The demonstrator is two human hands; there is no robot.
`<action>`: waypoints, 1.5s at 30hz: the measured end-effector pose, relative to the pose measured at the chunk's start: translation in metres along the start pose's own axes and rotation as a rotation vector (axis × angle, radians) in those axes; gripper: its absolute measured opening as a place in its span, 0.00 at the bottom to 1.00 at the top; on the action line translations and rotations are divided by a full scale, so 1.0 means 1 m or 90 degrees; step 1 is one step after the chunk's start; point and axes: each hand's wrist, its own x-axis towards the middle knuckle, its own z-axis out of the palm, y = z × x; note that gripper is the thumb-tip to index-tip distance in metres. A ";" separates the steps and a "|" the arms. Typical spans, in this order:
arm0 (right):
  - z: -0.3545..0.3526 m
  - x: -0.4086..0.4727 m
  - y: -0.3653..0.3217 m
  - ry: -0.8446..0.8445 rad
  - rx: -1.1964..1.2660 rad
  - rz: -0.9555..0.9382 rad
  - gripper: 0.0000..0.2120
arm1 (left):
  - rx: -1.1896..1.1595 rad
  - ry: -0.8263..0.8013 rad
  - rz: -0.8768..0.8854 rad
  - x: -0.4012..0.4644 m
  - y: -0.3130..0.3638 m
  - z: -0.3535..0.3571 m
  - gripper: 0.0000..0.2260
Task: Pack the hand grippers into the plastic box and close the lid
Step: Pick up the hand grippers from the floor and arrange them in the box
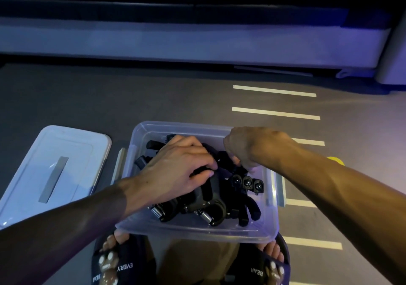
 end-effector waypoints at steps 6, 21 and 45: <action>0.010 0.017 0.014 -0.046 0.023 0.003 0.14 | -0.016 -0.007 -0.014 -0.001 -0.003 -0.001 0.11; 0.013 0.024 0.015 0.028 0.117 -0.067 0.14 | -0.020 0.016 -0.035 -0.005 -0.010 -0.003 0.08; 0.011 0.023 0.016 0.014 0.147 -0.017 0.18 | 0.099 -0.190 0.044 -0.066 0.010 -0.011 0.45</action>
